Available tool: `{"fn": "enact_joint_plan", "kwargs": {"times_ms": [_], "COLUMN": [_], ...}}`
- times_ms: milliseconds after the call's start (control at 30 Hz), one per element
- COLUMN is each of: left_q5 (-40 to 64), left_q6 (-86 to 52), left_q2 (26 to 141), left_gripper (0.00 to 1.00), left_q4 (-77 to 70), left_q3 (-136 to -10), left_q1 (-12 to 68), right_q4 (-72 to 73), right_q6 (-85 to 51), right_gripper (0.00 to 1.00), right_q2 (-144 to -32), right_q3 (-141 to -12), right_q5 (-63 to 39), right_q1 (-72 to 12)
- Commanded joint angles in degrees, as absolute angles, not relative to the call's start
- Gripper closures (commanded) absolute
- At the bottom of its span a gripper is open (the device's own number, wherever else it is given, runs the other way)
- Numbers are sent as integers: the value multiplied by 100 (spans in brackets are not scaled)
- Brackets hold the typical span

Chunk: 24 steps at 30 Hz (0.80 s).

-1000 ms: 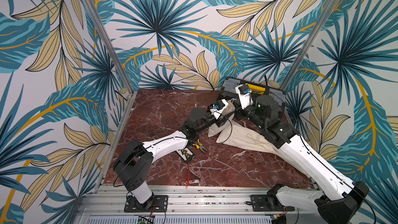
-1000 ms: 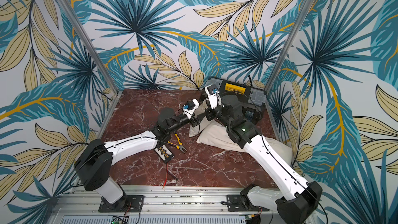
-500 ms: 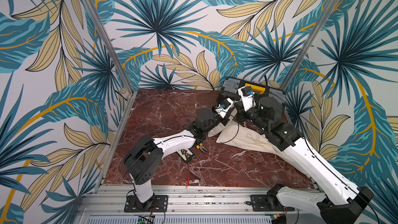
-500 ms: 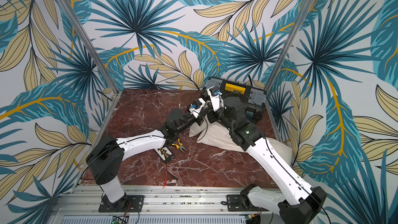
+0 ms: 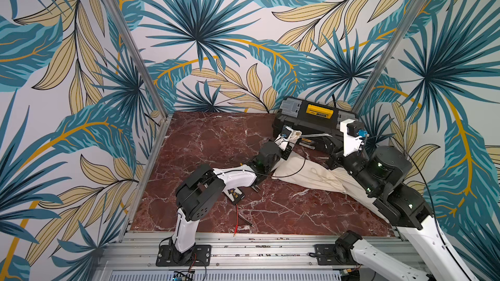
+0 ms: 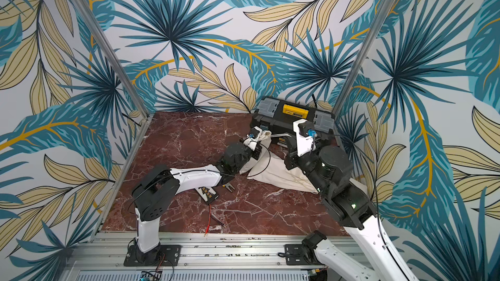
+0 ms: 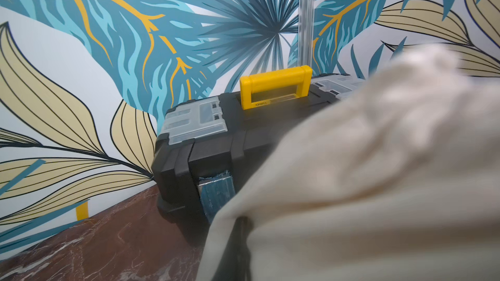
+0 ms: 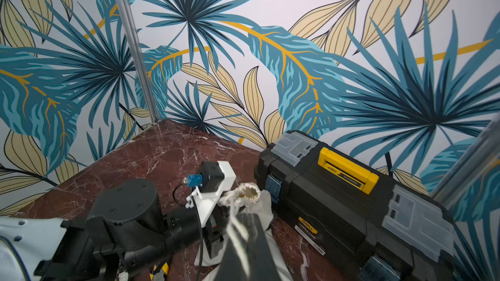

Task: Close the soil bag
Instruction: Frap the soil bag at the center of the board.

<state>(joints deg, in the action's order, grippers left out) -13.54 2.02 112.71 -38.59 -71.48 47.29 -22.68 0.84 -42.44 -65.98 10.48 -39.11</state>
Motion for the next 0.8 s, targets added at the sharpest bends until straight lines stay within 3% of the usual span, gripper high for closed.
{"fn": "enact_joint_plan", "kwargs": {"times_ms": [0,133,300,400,533,667,767], "left_q5": [-2263,-2575,-3017,-2424,-1432,-381,249], "left_q6": [-466,-466,307,732,713,1060,1305], "left_q2": [11375,10794,9937,9804,9897,9409,9184], "left_gripper": [95,99,100,96,82,58,51], "left_q4": [-2806,-2678,-2745,-2837,-3117,-3822,-3759], "left_q3": [-6791,-6301,-5647,-5439,-5237,-4981,-5159], "left_q1": [4018,3554,3162,3162,3359,3791,4042], "right_q4": [-715,-539,-262,154,276,-249,-436], "right_q6": [15,43,7,-105,-230,-238,-220], "right_gripper": [100,100,100,100,100,100,100], "right_q2": [-3439,-3351,-4096,-4663,-5394,-5929,-6075], "right_q3": [-6610,-6284,-5942,-5695,-5929,-6668,-6950], "right_q5": [1689,1974,1835,1407,838,266,45], "right_q1": [-3943,-3940,-3939,-3929,-3929,-3929,-3929]}}
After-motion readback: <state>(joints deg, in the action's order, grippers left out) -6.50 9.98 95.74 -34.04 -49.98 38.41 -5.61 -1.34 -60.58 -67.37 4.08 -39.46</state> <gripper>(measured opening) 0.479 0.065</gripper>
